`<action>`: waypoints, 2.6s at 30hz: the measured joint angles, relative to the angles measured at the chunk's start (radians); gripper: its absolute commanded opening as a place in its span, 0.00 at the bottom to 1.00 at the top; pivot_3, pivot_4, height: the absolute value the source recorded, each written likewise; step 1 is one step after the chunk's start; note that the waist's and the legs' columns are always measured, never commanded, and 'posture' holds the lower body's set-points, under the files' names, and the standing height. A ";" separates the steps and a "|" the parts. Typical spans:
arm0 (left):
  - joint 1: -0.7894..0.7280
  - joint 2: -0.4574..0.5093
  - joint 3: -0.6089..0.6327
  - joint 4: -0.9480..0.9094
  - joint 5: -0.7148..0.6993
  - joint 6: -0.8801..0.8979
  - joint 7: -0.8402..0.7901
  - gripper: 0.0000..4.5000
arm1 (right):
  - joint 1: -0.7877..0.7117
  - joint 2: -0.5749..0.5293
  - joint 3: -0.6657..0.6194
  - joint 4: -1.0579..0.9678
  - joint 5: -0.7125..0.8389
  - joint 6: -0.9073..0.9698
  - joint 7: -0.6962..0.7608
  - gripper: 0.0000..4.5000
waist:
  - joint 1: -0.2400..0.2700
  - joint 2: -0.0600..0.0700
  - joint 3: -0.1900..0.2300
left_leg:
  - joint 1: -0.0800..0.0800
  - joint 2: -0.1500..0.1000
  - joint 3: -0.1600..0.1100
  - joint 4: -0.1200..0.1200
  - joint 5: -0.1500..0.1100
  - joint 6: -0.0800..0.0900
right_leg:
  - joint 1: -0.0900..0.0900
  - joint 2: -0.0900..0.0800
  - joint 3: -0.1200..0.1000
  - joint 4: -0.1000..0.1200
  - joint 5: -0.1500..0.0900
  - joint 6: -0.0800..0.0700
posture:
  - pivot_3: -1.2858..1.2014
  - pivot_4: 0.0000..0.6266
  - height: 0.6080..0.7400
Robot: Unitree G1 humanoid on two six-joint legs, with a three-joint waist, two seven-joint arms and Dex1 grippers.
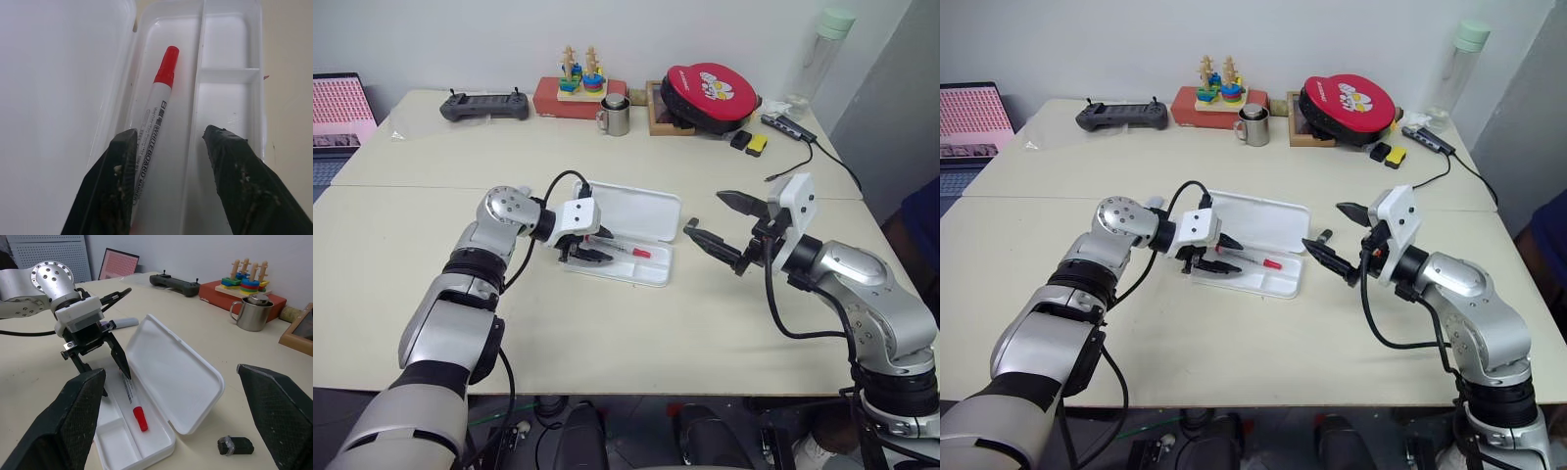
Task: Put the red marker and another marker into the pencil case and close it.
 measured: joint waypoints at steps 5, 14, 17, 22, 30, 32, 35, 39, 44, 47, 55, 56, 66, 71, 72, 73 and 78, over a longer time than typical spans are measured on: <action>0.021 0.000 0.081 -0.115 -0.100 0.116 -0.019 0.89 | -0.018 0.001 0.013 0.011 0.000 -0.007 0.013 1.00 | -0.001 0.000 0.000 | 0.000 0.000 0.000 0.000 0.000 0.000 | 0.000 0.000 0.000 0.001 0.000 0.000 | 0.52 0.24 1.00; 0.145 -0.025 0.498 -0.515 -0.469 0.589 0.388 1.00 | -0.147 0.077 0.066 0.089 0.011 -0.023 0.038 1.00 | -0.017 0.000 0.000 | 0.003 0.001 -0.001 0.002 0.000 0.000 | 0.002 0.000 -0.001 0.004 0.000 0.000 | 0.52 0.24 1.00; 0.202 -0.007 0.598 -0.523 -0.445 0.595 0.639 1.00 | -0.199 0.111 0.090 0.132 0.011 -0.028 0.044 1.00 | -0.019 0.000 0.000 | 0.004 0.001 -0.001 0.002 0.000 0.000 | 0.002 0.000 0.000 0.004 0.000 0.000 | 0.52 0.24 1.00; 0.268 0.046 0.626 -0.378 -0.327 0.612 0.926 1.00 | -0.254 0.143 0.134 0.178 0.011 -0.036 0.085 1.00 | -0.005 0.000 0.000 | 0.003 0.000 -0.001 0.002 0.000 0.000 | 0.002 0.000 -0.001 0.003 0.000 0.000 | 0.52 0.24 1.00; 0.267 0.034 0.539 -0.223 -0.277 0.638 0.939 1.00 | -0.268 0.165 0.164 0.199 0.009 -0.052 0.113 1.00 | 0.019 0.000 0.000 | 0.002 0.000 -0.001 0.002 0.000 -0.001 | 0.001 0.000 -0.003 0.003 0.001 -0.001 | 0.52 0.24 1.00; 0.263 0.029 0.513 -0.192 -0.263 0.619 0.923 1.00 | -0.268 0.166 0.166 0.199 0.009 -0.052 0.115 1.00 | 0.015 0.000 0.000 | 0.002 0.001 -0.001 0.002 0.000 0.000 | 0.001 0.000 -0.003 0.003 0.001 -0.001 | 0.52 0.24 1.00; 0.243 0.029 0.488 -0.124 -0.247 0.578 0.901 1.00 | -0.268 0.167 0.168 0.198 0.009 -0.052 0.114 1.00 | 0.011 0.000 0.000 | 0.002 0.001 -0.001 0.002 0.000 0.000 | 0.001 0.000 -0.002 0.003 0.001 -0.001 | 0.52 0.24 1.00; 0.207 0.029 0.477 -0.046 -0.231 0.568 0.901 1.00 | -0.268 0.168 0.168 0.197 0.009 -0.052 0.111 1.00 | 0.011 0.000 0.000 | 0.002 0.001 -0.001 0.001 0.000 -0.001 | 0.001 0.000 -0.002 0.003 0.000 0.000 | 0.52 0.24 1.00; 0.179 0.029 0.454 0.019 -0.206 0.557 0.911 0.96 | -0.268 0.162 0.167 0.195 0.009 -0.051 0.106 1.00 | 0.010 0.000 0.000 | 0.002 0.000 -0.001 0.001 0.000 -0.001 | 0.001 0.000 -0.002 0.003 0.000 0.000 | 0.52 0.24 1.00; 0.169 0.029 0.449 0.035 -0.197 0.550 0.911 0.87 | -0.268 0.157 0.167 0.195 0.009 -0.051 0.105 1.00 | 0.010 0.000 0.000 | 0.002 0.000 -0.001 0.001 0.000 -0.001 | 0.001 0.000 -0.002 0.003 0.000 0.000 | 0.52 0.24 1.00; 0.154 0.018 0.449 0.061 -0.189 0.524 0.905 0.51 | -0.263 0.150 0.163 0.180 0.009 -0.050 0.102 1.00 | 0.012 0.000 0.000 | 0.002 0.000 -0.001 0.001 0.000 -0.001 | 0.001 0.000 -0.002 0.003 0.000 0.000 | 0.52 0.24 1.00; 0.154 0.017 0.449 0.061 -0.189 0.524 0.906 0.47 | -0.261 0.149 0.162 0.179 0.009 -0.049 0.102 1.00 | 0.012 0.000 0.000 | 0.002 0.000 -0.001 0.001 0.000 -0.001 | 0.001 0.000 -0.002 0.003 0.000 0.000 | 0.52 0.24 1.00; 0.153 0.001 0.472 0.062 -0.205 0.512 0.902 0.27 | -0.250 0.130 0.150 0.178 0.009 -0.049 0.090 1.00 | 0.012 0.000 0.000 | 0.002 0.000 -0.001 0.001 0.000 -0.001 | 0.001 0.000 -0.002 0.003 0.000 0.000 | 0.52 0.24 1.00; 0.111 -0.046 0.560 -0.114 -0.411 0.485 0.641 0.27 | -0.241 0.077 0.086 0.165 0.038 -0.043 0.093 1.00 | 0.020 -0.002 0.001 | -0.002 0.000 -0.002 0.001 0.000 -0.001 | 0.000 0.000 -0.004 0.002 0.002 -0.002 | 0.52 0.24 1.00; 0.089 -0.045 0.562 -0.165 -0.441 0.497 0.588 0.27 | -0.240 0.073 0.071 0.158 0.042 -0.042 0.093 1.00 | 0.018 -0.002 0.001 | -0.001 0.000 -0.002 0.001 0.000 -0.001 | 0.001 0.000 -0.004 0.001 0.003 -0.004 | 0.52 0.24 1.00; 0.074 -0.041 0.556 -0.229 -0.470 0.508 0.519 0.27 | -0.238 0.063 0.061 0.150 0.048 -0.042 0.094 1.00 | 0.015 -0.002 0.001 | -0.001 0.000 -0.002 0.001 0.000 -0.001 | 0.001 0.000 -0.004 0.001 0.003 -0.004 | 0.52 0.24 1.00; 0.090 0.002 0.404 -0.471 -0.542 0.598 0.115 0.27 | -0.177 0.015 0.024 0.121 0.068 -0.040 0.096 1.00 | 0.005 0.000 0.000 | 0.002 0.000 -0.001 -0.001 0.000 -0.001 | 0.001 0.000 -0.003 0.003 0.002 -0.005 | 0.52 0.24 1.00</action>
